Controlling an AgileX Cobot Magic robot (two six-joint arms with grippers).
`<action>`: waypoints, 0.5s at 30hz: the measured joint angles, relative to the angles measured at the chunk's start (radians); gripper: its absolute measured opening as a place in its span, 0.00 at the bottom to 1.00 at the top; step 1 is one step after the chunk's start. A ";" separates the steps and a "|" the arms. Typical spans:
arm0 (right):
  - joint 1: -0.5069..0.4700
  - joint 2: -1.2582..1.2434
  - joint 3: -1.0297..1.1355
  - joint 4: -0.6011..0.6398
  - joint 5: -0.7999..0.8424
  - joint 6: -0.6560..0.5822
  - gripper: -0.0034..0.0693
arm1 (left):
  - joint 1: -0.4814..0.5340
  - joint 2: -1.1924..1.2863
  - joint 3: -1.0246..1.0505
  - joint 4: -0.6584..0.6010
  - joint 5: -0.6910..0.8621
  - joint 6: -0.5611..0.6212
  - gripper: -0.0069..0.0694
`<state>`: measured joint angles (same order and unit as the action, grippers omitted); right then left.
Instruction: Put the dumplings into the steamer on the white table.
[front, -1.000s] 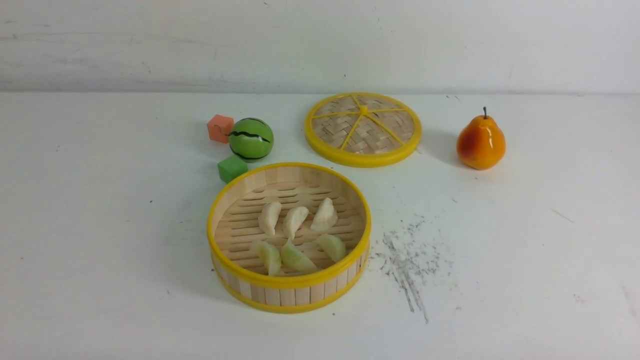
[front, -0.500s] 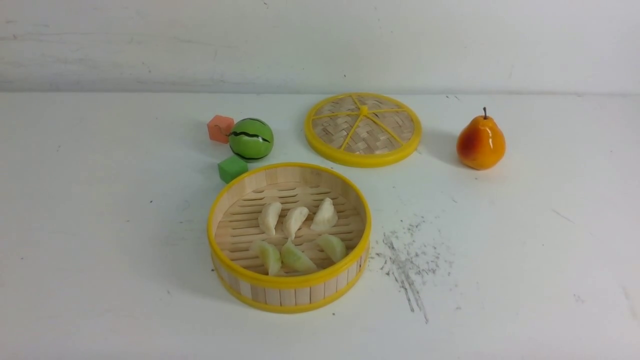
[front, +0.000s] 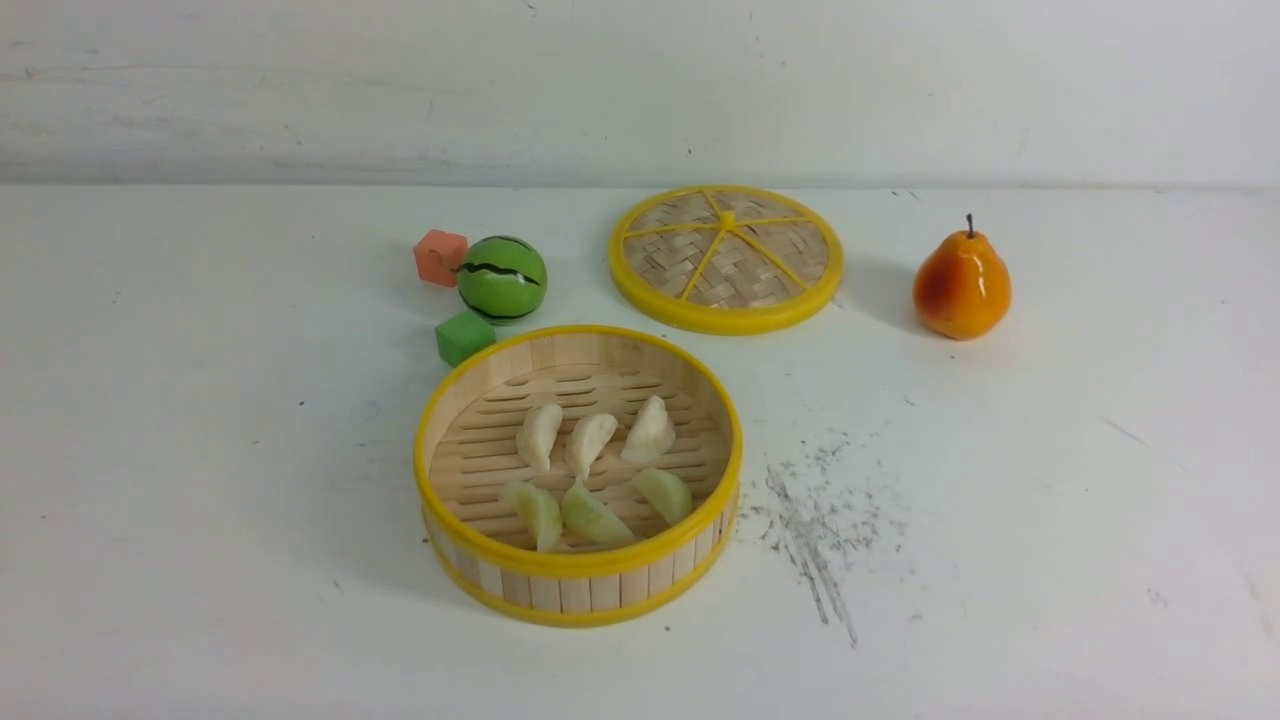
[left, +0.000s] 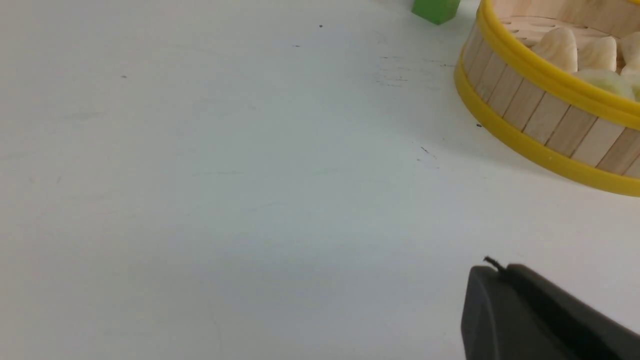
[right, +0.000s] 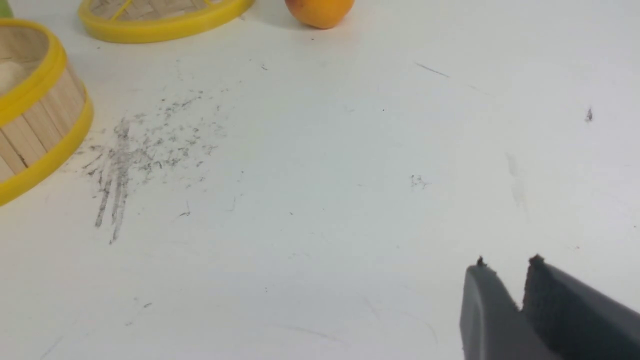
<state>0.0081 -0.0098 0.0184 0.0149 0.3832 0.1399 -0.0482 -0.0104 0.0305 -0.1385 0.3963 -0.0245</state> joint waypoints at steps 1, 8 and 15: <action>0.000 0.000 0.000 0.000 0.000 0.000 0.22 | 0.000 0.000 0.000 0.000 0.000 0.000 0.08; 0.000 0.000 0.000 0.000 0.000 0.000 0.23 | 0.000 0.000 0.000 0.000 0.000 0.000 0.09; 0.000 0.000 0.000 0.000 0.000 0.000 0.24 | 0.000 0.000 0.000 0.001 0.000 0.000 0.09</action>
<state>0.0081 -0.0098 0.0184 0.0149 0.3832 0.1399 -0.0482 -0.0104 0.0305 -0.1374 0.3963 -0.0245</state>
